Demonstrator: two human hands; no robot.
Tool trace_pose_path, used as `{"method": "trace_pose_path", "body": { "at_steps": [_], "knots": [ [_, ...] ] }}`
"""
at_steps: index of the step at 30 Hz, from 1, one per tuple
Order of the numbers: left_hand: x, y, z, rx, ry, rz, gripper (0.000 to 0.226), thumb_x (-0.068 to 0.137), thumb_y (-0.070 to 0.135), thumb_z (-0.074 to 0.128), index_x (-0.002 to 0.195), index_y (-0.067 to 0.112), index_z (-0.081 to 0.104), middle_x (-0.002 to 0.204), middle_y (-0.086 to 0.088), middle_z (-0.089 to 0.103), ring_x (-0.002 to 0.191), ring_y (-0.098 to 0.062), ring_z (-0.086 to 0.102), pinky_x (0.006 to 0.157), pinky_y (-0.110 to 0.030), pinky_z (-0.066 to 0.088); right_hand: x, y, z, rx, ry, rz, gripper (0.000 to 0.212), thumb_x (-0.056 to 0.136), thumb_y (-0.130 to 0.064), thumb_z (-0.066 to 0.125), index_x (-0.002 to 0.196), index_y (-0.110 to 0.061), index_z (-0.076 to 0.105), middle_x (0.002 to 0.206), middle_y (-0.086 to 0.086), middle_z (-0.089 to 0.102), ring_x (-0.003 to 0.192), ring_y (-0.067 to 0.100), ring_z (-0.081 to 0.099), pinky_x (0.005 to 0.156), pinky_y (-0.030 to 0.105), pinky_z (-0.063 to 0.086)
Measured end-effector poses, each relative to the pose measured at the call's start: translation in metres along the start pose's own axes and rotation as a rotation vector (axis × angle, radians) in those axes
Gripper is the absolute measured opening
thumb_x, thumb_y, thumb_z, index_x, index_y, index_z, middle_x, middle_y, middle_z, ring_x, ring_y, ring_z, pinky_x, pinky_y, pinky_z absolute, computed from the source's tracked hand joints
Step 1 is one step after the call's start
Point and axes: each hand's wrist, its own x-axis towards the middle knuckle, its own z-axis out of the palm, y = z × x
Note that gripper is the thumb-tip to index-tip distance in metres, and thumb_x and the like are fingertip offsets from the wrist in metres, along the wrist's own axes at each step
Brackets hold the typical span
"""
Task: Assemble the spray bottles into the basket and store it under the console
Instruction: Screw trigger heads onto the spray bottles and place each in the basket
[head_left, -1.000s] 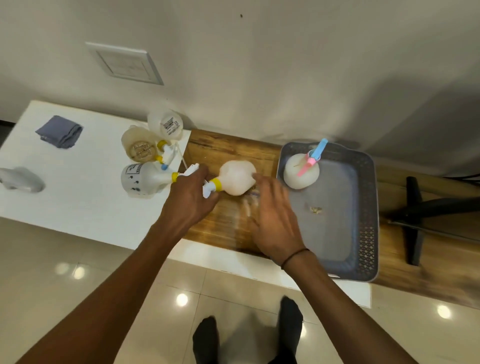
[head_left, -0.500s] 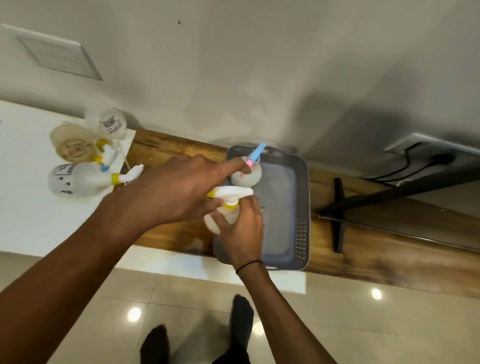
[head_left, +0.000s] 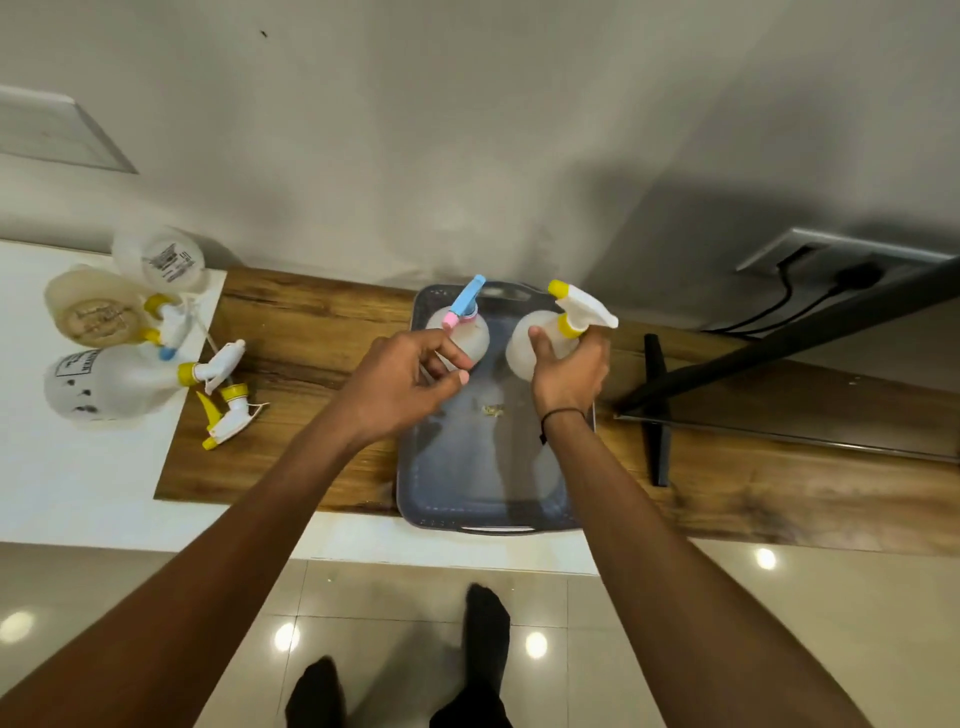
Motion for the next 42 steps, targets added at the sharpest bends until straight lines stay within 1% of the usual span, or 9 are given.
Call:
{"method": "trace_pose_path", "body": {
  "at_steps": [11, 14, 17, 22, 27, 31, 35, 38, 42],
  "knots": [
    [-0.04, -0.058, -0.053, 0.019, 0.192, -0.175, 0.008, 0.093, 0.017, 0.077, 0.101, 0.019, 0.079, 0.086, 0.008, 0.076, 0.077, -0.005, 0.07, 0.067, -0.017, 0.052, -0.038, -0.013, 0.076, -0.004, -0.188, 0.049, 0.069, 0.084, -0.015, 0.082, 0.144, -0.008, 0.049, 0.145, 0.016, 0.056, 0.134, 0.033, 0.054, 0.112, 0.042, 0.044],
    [-0.04, -0.059, -0.03, -0.051, 0.199, -0.159, 0.006, 0.092, 0.013, 0.075, 0.093, 0.018, 0.078, 0.077, 0.009, 0.073, 0.067, -0.003, 0.064, 0.067, -0.02, 0.052, -0.056, 0.007, 0.043, -0.037, -0.002, 0.118, 0.05, 0.085, -0.011, 0.076, 0.129, 0.0, 0.055, 0.129, 0.023, 0.061, 0.121, 0.04, 0.058, 0.103, 0.046, 0.046],
    [-0.043, -0.057, -0.008, -0.05, 0.201, -0.187, 0.004, 0.091, 0.021, 0.075, 0.093, 0.022, 0.079, 0.079, 0.012, 0.075, 0.072, -0.003, 0.069, 0.068, -0.025, 0.057, -0.08, 0.026, 0.015, 0.006, 0.101, 0.067, 0.036, 0.086, -0.004, 0.071, 0.119, -0.002, 0.057, 0.111, 0.02, 0.063, 0.1, 0.036, 0.063, 0.083, 0.029, 0.045],
    [-0.077, -0.109, -0.052, -0.087, 0.427, -0.429, 0.009, 0.091, 0.031, 0.075, 0.084, 0.031, 0.07, 0.077, 0.005, 0.076, 0.078, -0.016, 0.075, 0.08, -0.042, 0.063, -0.166, -0.006, 0.07, 0.109, -0.108, -0.082, 0.021, 0.09, 0.002, 0.065, 0.108, -0.006, 0.06, 0.095, 0.011, 0.066, 0.076, 0.021, 0.061, 0.074, 0.036, 0.054],
    [-0.111, -0.148, -0.092, -0.038, 0.602, -0.536, 0.008, 0.089, 0.035, 0.072, 0.089, 0.027, 0.073, 0.079, 0.008, 0.075, 0.085, -0.017, 0.074, 0.083, -0.041, 0.06, -0.218, -0.047, 0.132, -0.016, -0.474, -0.427, 0.013, 0.093, -0.005, 0.061, 0.104, -0.012, 0.063, 0.103, 0.006, 0.068, 0.095, 0.024, 0.064, 0.08, 0.038, 0.055],
    [-0.135, -0.174, -0.126, -0.056, 0.705, -0.566, 0.012, 0.088, 0.031, 0.074, 0.096, 0.023, 0.074, 0.084, 0.008, 0.075, 0.085, -0.014, 0.073, 0.087, -0.045, 0.06, -0.237, -0.074, 0.186, -0.335, -0.754, -0.69, 0.044, 0.092, -0.011, 0.061, 0.135, -0.014, 0.052, 0.13, 0.013, 0.058, 0.122, 0.034, 0.053, 0.088, 0.044, 0.052],
    [-0.146, -0.2, -0.155, 0.054, 0.778, -0.526, 0.038, 0.086, 0.028, 0.079, 0.12, 0.022, 0.063, 0.112, 0.001, 0.067, 0.099, -0.021, 0.069, 0.086, -0.042, 0.059, -0.247, -0.096, 0.233, -0.459, -0.888, -0.463, 0.069, 0.096, -0.028, 0.06, 0.156, -0.028, 0.026, 0.137, 0.02, 0.057, 0.118, 0.043, 0.059, 0.092, 0.048, 0.053],
    [-0.138, -0.222, -0.181, 0.362, 0.707, -0.424, 0.078, 0.075, 0.028, 0.087, 0.143, 0.022, 0.049, 0.146, -0.009, 0.044, 0.129, -0.031, 0.048, 0.078, -0.039, 0.05, -0.253, -0.105, 0.253, -0.363, -0.919, -0.225, 0.072, 0.093, -0.031, 0.065, 0.154, -0.032, 0.026, 0.137, 0.016, 0.057, 0.115, 0.044, 0.063, 0.096, 0.054, 0.055],
    [-0.109, -0.245, -0.219, 0.782, 0.298, -0.404, 0.11, 0.066, 0.034, 0.094, 0.157, 0.024, 0.034, 0.159, -0.012, 0.032, 0.14, -0.039, 0.037, 0.088, -0.055, 0.057, -0.262, -0.102, 0.262, -0.291, -0.859, -0.159, 0.067, 0.089, -0.027, 0.065, 0.147, -0.025, 0.03, 0.125, 0.015, 0.06, 0.101, 0.041, 0.067, 0.084, 0.053, 0.061]
  ]
}}
